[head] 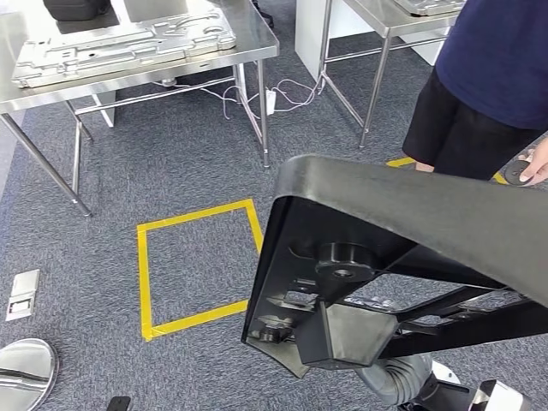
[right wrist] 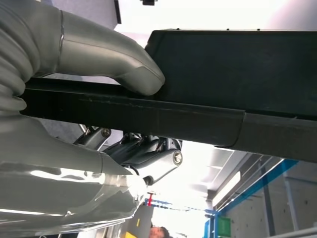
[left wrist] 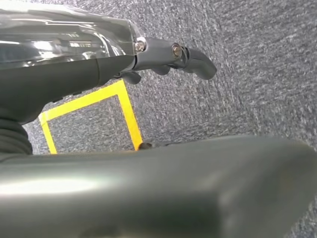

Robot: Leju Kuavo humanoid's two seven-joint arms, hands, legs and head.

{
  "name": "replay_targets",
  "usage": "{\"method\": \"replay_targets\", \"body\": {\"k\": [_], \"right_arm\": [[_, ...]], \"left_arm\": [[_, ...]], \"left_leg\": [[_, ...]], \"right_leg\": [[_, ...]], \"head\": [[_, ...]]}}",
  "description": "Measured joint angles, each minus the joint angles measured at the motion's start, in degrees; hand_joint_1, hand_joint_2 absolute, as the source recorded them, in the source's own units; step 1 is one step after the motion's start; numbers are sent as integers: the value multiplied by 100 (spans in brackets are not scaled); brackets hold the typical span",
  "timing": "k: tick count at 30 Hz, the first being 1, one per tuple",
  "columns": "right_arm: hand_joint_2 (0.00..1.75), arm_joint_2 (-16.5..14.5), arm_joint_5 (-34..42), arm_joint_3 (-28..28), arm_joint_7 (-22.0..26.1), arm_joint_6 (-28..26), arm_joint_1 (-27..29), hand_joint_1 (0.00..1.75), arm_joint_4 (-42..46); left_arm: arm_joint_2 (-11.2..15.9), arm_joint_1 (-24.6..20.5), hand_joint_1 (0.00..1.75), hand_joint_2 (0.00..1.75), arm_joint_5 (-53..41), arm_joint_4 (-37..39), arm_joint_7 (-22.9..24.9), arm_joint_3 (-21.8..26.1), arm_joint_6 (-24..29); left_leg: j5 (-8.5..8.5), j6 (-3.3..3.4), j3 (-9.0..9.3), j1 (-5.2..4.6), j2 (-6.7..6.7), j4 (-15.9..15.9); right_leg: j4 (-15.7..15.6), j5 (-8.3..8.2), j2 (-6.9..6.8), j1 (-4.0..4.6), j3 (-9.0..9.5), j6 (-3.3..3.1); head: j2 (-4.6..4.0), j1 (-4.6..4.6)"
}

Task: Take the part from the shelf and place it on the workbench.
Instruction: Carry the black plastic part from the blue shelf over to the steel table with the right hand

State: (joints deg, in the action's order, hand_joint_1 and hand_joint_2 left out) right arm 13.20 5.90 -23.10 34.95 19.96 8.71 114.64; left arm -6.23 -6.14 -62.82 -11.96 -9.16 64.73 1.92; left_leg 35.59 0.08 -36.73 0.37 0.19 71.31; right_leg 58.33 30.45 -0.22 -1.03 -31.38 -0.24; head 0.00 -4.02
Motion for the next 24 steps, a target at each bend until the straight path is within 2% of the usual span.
{"method": "replay_targets", "body": {"k": [2,3,4,6,8,10,12,13,14,15,17,18,19,22,24], "right_arm": [[175,0,0,0,0,0,-2,175,0],[175,0,1,0,0,0,-3,175,0],[175,0,1,-1,0,0,-3,175,0],[175,-1,1,-2,0,0,-4,175,1],[175,1,1,-1,0,0,-8,175,2],[175,2,1,1,0,0,-11,175,2],[175,2,1,1,0,0,-5,175,-1],[175,2,0,1,0,0,0,175,-3],[175,2,0,1,0,0,3,175,-4],[175,2,0,1,0,0,3,175,-6],[175,2,0,1,0,0,-1,175,-7],[175,2,1,1,-1,0,-3,175,-7],[175,2,1,1,-1,0,-2,175,-7],[175,2,2,1,-2,0,2,175,-5],[175,2,2,1,-2,0,-2,175,-2]], "left_arm": [[3,-4,0,175,0,0,0,0,0],[4,-9,0,175,0,0,-1,0,0],[7,-13,0,175,0,0,-1,0,0],[8,-14,0,175,0,0,-1,0,0],[9,-13,0,175,0,0,-2,1,0],[9,-19,0,175,0,0,-2,1,1],[9,-15,0,175,0,0,-2,1,1],[9,-12,0,175,0,0,-1,1,1],[9,-10,0,175,0,0,-1,1,0],[9,-10,0,175,0,0,0,1,0],[9,-12,0,175,0,0,0,0,0],[9,-14,0,175,0,0,0,0,0],[10,-14,0,175,0,0,0,1,0],[11,-17,0,175,0,0,0,1,0],[7,-21,0,175,0,0,-1,-1,0]], "left_leg": [[-411,63,352,-15,-5,-806],[-512,90,470,-28,-7,-1090],[-539,109,519,-41,-10,-1230],[-522,132,517,-55,-12,-1281],[-552,182,527,-31,-5,-1324],[-577,227,538,-4,6,-1356],[-576,236,536,-7,15,-1355],[-575,237,537,-8,19,-1354],[-574,236,541,-8,21,-1353],[-571,231,551,-6,21,-1352],[-553,205,572,-5,17,-1344],[-541,184,570,-16,12,-1328],[-533,163,563,-29,9,-1315],[-520,110,551,-37,4,-1294],[-377,61,494,-26,4,-1128]], "right_leg": [[3,14,9,11,18,17],[8,17,15,17,9,35],[11,16,18,20,-7,56],[0,0,23,18,-27,117],[67,75,24,12,-41,175],[514,372,25,8,-220,205],[1273,719,26,6,-563,223],[1536,788,25,5,-686,232],[1592,742,24,4,-712,241],[1389,581,23,2,-616,249],[588,178,21,-2,-236,254],[251,52,25,0,-87,240],[65,3,30,4,-11,220],[7,3,37,14,-12,127],[-1,-7,23,-4,-9,53]], "head": [[0,-1],[0,-1],[0,1],[0,2],[0,3],[0,4],[0,4],[0,4],[0,4],[0,4],[0,4],[0,3],[0,1],[0,-1],[0,-2]]}}
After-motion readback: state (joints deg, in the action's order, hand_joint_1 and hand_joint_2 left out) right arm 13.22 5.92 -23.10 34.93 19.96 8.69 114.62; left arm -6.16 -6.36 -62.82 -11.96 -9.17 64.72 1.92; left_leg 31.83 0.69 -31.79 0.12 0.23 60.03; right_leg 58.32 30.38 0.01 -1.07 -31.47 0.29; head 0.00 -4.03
